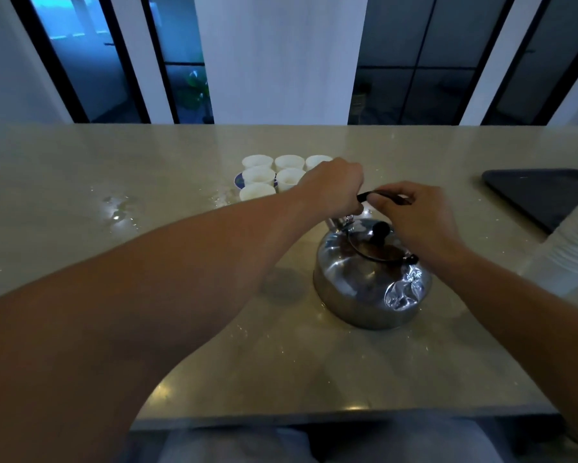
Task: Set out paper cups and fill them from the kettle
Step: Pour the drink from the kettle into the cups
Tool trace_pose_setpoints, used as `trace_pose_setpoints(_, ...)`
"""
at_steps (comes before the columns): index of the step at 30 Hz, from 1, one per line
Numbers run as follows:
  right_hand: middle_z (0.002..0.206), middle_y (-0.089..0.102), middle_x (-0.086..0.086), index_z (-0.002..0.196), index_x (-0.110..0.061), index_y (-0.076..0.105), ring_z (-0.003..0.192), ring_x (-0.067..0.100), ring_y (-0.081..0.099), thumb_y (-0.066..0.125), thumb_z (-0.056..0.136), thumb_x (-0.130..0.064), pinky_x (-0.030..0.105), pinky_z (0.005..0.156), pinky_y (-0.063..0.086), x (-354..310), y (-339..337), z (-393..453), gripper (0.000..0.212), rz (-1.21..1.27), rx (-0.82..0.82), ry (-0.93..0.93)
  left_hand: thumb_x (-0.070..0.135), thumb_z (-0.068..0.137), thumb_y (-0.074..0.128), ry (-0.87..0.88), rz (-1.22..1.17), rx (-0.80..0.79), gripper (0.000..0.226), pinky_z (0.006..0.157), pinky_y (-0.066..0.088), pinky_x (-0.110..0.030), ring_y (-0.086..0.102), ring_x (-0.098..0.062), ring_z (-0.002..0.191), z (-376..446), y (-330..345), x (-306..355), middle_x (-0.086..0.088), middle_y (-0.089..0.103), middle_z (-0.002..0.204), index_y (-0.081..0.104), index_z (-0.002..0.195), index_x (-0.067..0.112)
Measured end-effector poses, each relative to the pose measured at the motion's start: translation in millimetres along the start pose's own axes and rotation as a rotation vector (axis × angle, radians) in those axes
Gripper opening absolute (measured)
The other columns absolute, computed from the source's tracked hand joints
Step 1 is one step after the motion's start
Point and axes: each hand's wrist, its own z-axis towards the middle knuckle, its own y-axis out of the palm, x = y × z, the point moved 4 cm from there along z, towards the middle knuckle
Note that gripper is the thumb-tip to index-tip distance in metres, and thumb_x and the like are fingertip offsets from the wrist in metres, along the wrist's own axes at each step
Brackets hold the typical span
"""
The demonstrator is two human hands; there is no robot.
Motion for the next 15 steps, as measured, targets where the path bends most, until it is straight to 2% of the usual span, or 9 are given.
trace_pose_setpoints(3,0.080,0.072,-0.019,0.084,-0.034,0.074,0.073,-0.005,0.064,0.077,0.084,-0.030,0.008,0.064,0.044,-12.9,10.0,-0.2,0.005,-0.001,-0.032,-0.035,0.034,0.079,0.074,0.034,0.063,0.003,0.021,0.056,0.038,-0.029,0.060,-0.023,0.080,-3.5,-11.3,-9.9,0.000,0.059,0.084,0.060,0.086,0.020)
trace_pose_setpoints(7,0.079,0.071,-0.018,0.090,-0.030,0.077,0.070,-0.005,0.062,0.077,0.085,-0.032,0.010,0.063,0.043,-35.5,20.0,11.0,0.005,-0.021,-0.039,-0.077,0.038,0.081,0.072,0.026,0.120,0.047,0.021,0.062,0.040,-0.031,0.055,-0.022,0.078,-7.7,-37.3,-25.5,0.003,0.052,0.078,0.059,0.088,0.023)
trace_pose_setpoints(11,0.084,0.071,-0.016,0.094,-0.028,0.077,0.078,-0.001,0.062,0.076,0.085,-0.035,0.015,0.068,0.044,-59.5,29.0,29.3,0.012,-0.044,-0.064,-0.107,0.040,0.081,0.067,0.036,0.209,0.107,0.018,0.064,0.040,-0.033,0.053,-0.024,0.077,-7.0,-62.9,-41.9,0.003,0.050,0.077,0.056,0.083,0.026)
trace_pose_setpoints(15,0.083,0.070,-0.017,0.096,-0.027,0.077,0.075,-0.002,0.061,0.076,0.084,-0.037,0.014,0.068,0.041,-81.1,43.2,44.8,0.015,-0.094,-0.101,-0.150,0.040,0.081,0.064,0.030,0.243,0.147,0.015,0.065,0.038,-0.033,0.053,-0.027,0.077,-6.3,-77.5,-63.8,0.002,0.048,0.075,0.063,0.087,0.026)
